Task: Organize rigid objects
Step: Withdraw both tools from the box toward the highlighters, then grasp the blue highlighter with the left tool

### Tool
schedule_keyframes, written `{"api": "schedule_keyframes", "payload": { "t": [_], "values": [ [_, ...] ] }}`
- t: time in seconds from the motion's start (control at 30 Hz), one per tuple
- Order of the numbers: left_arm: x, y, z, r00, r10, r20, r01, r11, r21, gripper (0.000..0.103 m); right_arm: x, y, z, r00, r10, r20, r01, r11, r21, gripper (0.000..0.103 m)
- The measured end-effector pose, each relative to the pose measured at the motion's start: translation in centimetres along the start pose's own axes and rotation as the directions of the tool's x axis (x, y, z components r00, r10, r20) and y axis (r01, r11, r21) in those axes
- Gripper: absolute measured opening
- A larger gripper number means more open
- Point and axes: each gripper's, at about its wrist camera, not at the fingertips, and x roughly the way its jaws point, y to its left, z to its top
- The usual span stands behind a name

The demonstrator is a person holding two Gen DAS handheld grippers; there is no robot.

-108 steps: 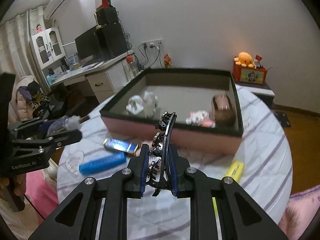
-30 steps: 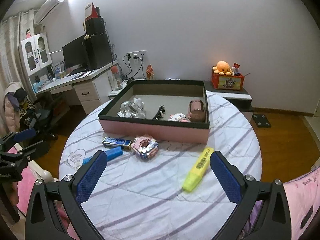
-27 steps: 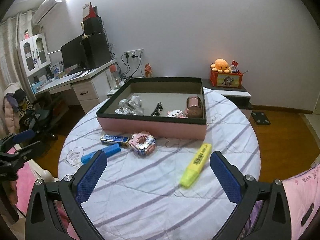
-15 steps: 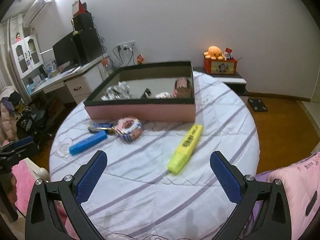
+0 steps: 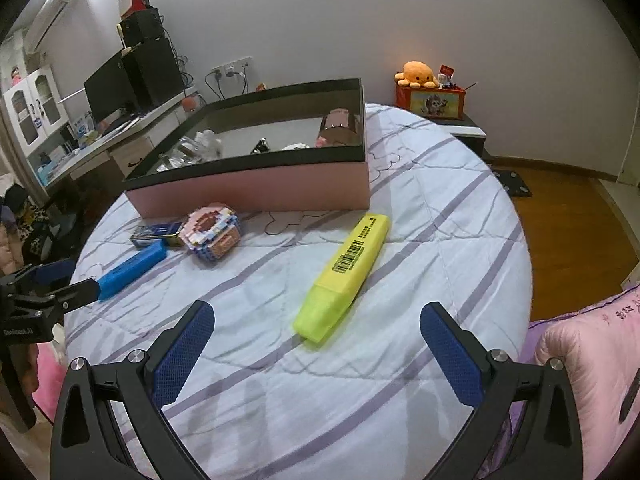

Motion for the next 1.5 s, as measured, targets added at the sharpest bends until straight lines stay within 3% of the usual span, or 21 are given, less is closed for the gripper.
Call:
{"api": "schedule_keyframes", "payload": {
  "t": [0.13, 0.3, 0.43, 0.7, 0.93, 1.07, 1.13, 1.2, 1.33, 1.5],
  "values": [
    [1.6, -0.5, 0.6, 0.999, -0.008, -0.038, 0.009, 1.0, 0.019, 0.103, 1.2, 0.0, 0.1, 1.0, 0.003, -0.022, -0.003, 1.0, -0.003, 0.103],
    [3.2, -1.1, 1.0, 0.996, 0.033, -0.082, -0.028, 0.998, 0.062, 0.103, 1.9, -0.3, 0.2, 0.999, 0.008, -0.033, -0.009, 1.0, -0.002, 0.103],
    [4.9, -1.1, 0.8, 0.988, 0.004, -0.151, 0.004, 0.999, 0.052, 0.103, 2.2, -0.4, 0.3, 0.999, 0.015, -0.039, -0.015, 1.0, 0.006, 0.103],
    [4.6, -1.1, 0.3, 0.992, 0.002, -0.125, 0.007, 0.997, 0.072, 0.103, 2.6, -0.5, 0.2, 0.999, 0.027, -0.047, -0.026, 1.0, 0.015, 0.103],
    [4.1, -0.9, -0.7, 0.999, -0.023, -0.023, 0.026, 0.995, 0.1, 0.103, 2.7, -0.6, 0.2, 0.998, 0.035, -0.05, -0.035, 0.999, 0.017, 0.103],
    [4.0, -1.2, -0.4, 0.997, -0.041, -0.063, 0.047, 0.994, 0.104, 0.102, 2.7, -0.7, 0.2, 0.998, 0.041, -0.049, -0.04, 0.999, 0.016, 0.103],
    [3.7, -1.8, -0.4, 0.996, -0.053, -0.078, 0.062, 0.99, 0.126, 0.099, 2.7, -0.8, 0.1, 0.998, 0.046, -0.046, -0.045, 0.999, 0.022, 0.103],
    [3.3, -2.5, -0.6, 0.995, -0.073, -0.073, 0.083, 0.986, 0.142, 0.087, 2.6, -0.8, 0.1, 0.998, 0.049, -0.043, -0.048, 0.999, 0.023, 0.103],
    [2.7, -3.1, -1.1, 0.994, -0.095, -0.06, 0.104, 0.982, 0.158, 0.075, 2.7, -0.8, 0.0, 0.998, 0.048, -0.04, -0.047, 0.999, 0.021, 0.103],
    [2.3, -2.6, -1.0, 0.988, -0.145, -0.048, 0.149, 0.986, 0.079, 0.037, 2.7, -0.9, 0.0, 0.998, 0.056, -0.036, -0.055, 0.998, 0.031, 0.103]
  ]
}}
